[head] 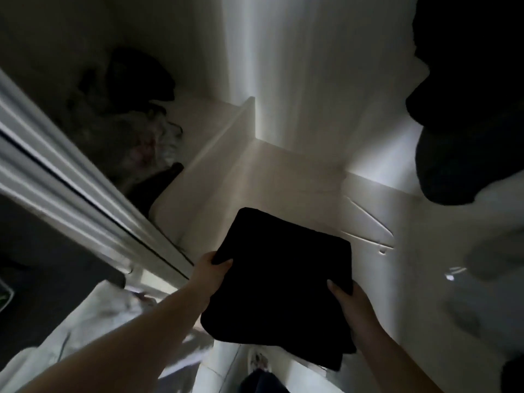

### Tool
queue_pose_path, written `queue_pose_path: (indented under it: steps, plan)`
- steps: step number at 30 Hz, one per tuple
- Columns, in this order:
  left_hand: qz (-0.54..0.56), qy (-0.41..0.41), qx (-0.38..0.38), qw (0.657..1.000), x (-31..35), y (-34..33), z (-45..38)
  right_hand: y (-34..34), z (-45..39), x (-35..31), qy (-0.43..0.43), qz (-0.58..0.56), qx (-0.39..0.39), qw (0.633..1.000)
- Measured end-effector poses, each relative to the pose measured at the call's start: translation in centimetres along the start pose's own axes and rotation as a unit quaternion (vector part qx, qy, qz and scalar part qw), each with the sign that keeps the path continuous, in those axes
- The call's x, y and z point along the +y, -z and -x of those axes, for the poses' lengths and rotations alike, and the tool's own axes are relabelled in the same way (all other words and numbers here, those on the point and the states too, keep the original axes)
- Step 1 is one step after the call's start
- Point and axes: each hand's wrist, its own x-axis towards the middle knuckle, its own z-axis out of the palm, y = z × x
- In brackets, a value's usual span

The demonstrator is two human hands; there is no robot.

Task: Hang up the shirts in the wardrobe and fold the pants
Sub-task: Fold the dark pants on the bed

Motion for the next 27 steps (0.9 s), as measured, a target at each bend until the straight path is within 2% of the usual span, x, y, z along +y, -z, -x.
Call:
queue_pose_path:
  steps: [4,8,15,18,22,25,27]
  plan:
    - [-0.028,0.008,0.030,0.999,3.3,-0.1,-6.5,-1.7,-5.1,-2.5,-0.027,-0.050,0.003,0.998]
    - [-0.023,-0.009,-0.031,0.999,7.3,1.0,-13.0,-3.4,-10.1,-5.7,-0.026,-0.080,0.007,0.996]
    - [-0.081,-0.073,-0.055,0.993,13.7,0.8,-24.8,-6.6,-19.7,-11.3,0.026,-0.100,0.031,0.994]
    - [-0.151,-0.125,0.006,0.981,15.9,-0.2,-28.7,-7.8,-23.4,-12.9,0.053,-0.113,0.021,0.992]
    - [-0.220,-0.144,0.075,0.962,16.7,-2.6,-32.2,-9.0,-28.1,-13.8,0.074,-0.047,0.050,0.995]
    - [-0.258,-0.134,0.058,0.955,15.7,-3.7,-33.4,-9.6,-29.7,-13.7,0.115,0.024,0.060,0.991]
    - [-0.283,-0.172,0.059,0.942,14.9,-4.0,-33.3,-9.7,-29.8,-13.3,0.156,0.083,0.071,0.982]
